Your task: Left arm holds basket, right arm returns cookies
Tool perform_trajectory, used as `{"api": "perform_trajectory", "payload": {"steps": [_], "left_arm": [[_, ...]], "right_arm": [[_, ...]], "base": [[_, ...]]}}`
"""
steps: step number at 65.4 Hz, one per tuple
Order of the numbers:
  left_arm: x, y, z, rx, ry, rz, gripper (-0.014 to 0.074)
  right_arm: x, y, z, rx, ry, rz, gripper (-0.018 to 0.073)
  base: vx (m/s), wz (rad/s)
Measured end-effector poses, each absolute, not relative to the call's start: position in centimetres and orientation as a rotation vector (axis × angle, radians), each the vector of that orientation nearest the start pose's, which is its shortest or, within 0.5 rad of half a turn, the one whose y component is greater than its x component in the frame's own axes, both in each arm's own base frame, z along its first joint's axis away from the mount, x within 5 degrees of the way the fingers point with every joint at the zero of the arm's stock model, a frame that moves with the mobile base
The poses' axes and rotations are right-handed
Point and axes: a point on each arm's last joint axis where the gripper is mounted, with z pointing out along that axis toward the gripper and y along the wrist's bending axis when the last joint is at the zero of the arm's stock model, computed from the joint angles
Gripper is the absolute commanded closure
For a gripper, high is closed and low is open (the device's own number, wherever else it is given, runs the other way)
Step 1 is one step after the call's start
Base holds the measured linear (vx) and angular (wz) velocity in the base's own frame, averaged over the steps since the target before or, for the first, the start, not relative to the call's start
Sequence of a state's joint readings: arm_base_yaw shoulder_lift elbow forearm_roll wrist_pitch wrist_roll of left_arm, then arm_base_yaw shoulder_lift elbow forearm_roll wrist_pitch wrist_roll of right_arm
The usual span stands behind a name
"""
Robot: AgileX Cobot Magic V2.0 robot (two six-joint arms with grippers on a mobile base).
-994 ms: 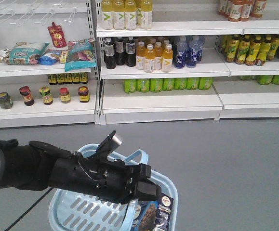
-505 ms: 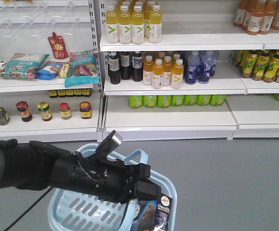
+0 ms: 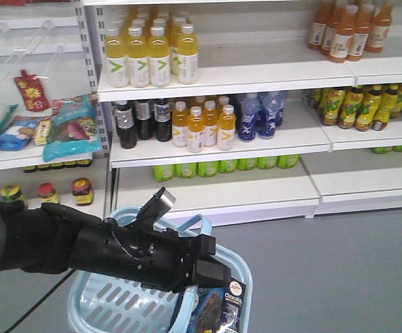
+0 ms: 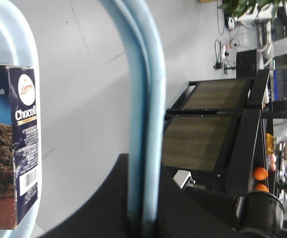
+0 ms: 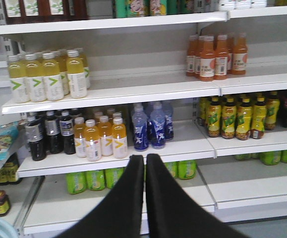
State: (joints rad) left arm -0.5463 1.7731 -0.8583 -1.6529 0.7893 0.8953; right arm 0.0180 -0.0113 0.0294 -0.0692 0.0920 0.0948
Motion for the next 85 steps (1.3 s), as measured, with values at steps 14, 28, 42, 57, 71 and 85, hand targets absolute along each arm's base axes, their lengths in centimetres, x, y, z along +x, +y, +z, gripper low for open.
{"api": "perform_trajectory", "payload": {"steps": [14,28,42,57,71,85], "left_arm": [[24.65,-22.53,17.86,0.147,2.579,-1.517,0.0603],[24.64,-22.53,17.86,0.147,2.578,-1.518,0.0603],[24.64,-22.53,17.86,0.147,2.578,-1.518,0.0603],[24.65,-22.53,17.86,0.147,2.579,-1.517,0.0603],[24.65,-22.53,17.86,0.147,2.579,-1.517,0.0603],[24.64,-22.53,17.86,0.147,2.578,-1.518,0.0603]], "right_arm": [[5.68,0.04,19.55,0.011,1.594,0.029,0.0568],[5.68,0.04,19.55,0.011,1.594,0.029,0.0568],[5.68,0.04,19.55,0.011,1.594,0.029,0.0568],[5.68,0.04,19.55,0.011,1.594,0.029,0.0568],[5.68,0.04,19.55,0.011,1.594,0.029,0.0568],[5.68,0.04,19.55,0.011,1.594,0.029,0.0568]], "base": [[0.27,-0.53],[0.25,-0.56],[0.22,-0.58],[0.19,-0.65],[0.16,-0.66],[0.14,-0.62]]}}
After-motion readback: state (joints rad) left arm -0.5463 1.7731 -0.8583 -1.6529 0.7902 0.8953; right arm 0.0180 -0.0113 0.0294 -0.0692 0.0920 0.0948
